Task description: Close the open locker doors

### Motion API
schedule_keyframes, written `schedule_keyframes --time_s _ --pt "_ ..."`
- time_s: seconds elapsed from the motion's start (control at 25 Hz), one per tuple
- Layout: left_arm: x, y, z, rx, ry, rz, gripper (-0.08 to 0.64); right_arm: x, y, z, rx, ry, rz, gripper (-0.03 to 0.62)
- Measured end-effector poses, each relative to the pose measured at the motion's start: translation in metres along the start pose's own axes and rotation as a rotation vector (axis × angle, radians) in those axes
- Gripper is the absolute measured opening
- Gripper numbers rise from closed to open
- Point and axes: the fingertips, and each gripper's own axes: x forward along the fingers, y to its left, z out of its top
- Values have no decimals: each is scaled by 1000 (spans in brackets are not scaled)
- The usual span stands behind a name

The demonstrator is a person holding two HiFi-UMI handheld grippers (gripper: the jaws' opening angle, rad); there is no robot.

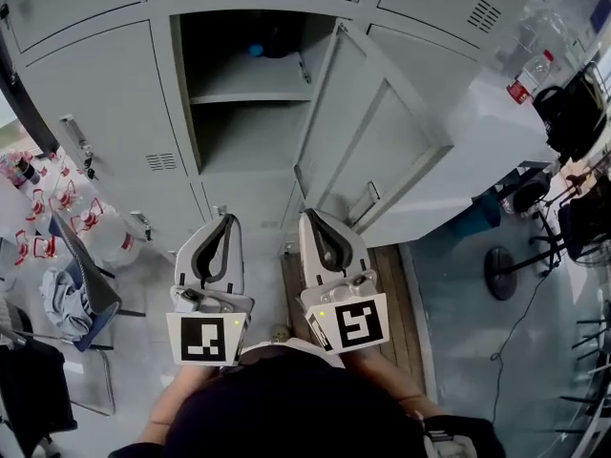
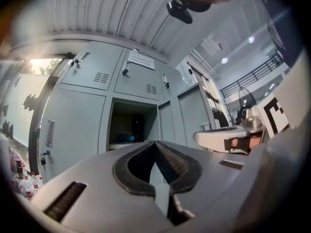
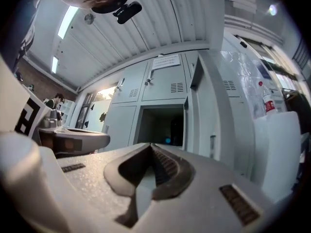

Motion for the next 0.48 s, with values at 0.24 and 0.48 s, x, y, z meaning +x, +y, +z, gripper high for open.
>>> schedule_keyframes --time_s 0.24,0.48 --pt "3 -55 5 4 -21 28 3 -35 -14 5 19 -16 108 0" --pt "5 -99 2 37 -23 -4 2 -65 -41 -3 61 -8 108 0"
